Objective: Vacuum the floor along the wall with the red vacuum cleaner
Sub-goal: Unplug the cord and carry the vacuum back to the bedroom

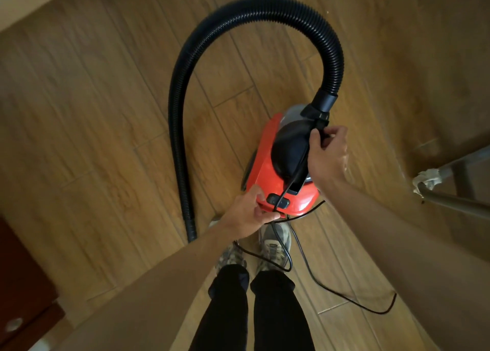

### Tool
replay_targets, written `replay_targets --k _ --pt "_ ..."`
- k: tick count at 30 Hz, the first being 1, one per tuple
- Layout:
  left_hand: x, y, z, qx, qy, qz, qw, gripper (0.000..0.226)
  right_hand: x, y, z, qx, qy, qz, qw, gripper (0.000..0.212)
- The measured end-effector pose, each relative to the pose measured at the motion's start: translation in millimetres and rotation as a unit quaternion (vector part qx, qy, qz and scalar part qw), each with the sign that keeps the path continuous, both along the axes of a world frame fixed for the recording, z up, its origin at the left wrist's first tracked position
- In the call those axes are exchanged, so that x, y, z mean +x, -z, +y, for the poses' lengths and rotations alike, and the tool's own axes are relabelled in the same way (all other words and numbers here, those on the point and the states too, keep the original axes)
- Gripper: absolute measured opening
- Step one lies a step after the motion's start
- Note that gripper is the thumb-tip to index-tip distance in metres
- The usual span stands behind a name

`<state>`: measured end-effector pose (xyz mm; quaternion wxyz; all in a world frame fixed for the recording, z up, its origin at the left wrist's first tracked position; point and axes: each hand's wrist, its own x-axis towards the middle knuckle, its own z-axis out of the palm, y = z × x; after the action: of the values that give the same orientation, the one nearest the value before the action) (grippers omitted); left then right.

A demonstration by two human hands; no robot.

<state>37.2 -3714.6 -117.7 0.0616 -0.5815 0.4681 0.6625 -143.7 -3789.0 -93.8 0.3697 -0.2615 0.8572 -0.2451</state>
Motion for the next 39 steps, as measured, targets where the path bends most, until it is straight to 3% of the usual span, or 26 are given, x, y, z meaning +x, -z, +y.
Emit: replay_targets --k 7,12,17,20,27,34,39 --pt "64.5 9.5 -65.5 -0.035 0.007 -0.106 0.994 0.08 13.4 5.2 16.7 -0.001 0.033 -0.018 0.999 0.047" --pt "102.7 33.6 -126.6 -0.141 -0.056 -0.222 0.963 0.084 21.5 16.7 22.5 -0.019 0.039 -0.003 0.999 0.048" --pt "124.3 59.0 -180.9 -0.171 -0.104 -0.285 0.937 0.101 27.9 30.5 28.2 -0.046 0.051 0.027 0.997 0.05" --pt "127.6 66.6 -191.2 -0.193 -0.086 -0.329 0.92 0.1 31.2 32.4 28.5 -0.068 0.075 0.013 0.995 0.043" --pt "135.3 90.8 -193.2 -0.178 -0.119 -0.255 0.943 0.065 23.5 31.1 34.3 -0.122 0.088 -0.087 0.985 0.035" --pt "135.1 74.1 -177.3 -0.219 -0.117 -0.186 0.951 0.042 32.7 31.3 26.5 -0.129 0.141 -0.071 0.979 0.024" --pt "136.7 48.3 -163.1 -0.238 -0.157 -0.145 0.947 0.044 39.8 12.4 15.1 -0.124 0.078 -0.014 0.989 0.028"
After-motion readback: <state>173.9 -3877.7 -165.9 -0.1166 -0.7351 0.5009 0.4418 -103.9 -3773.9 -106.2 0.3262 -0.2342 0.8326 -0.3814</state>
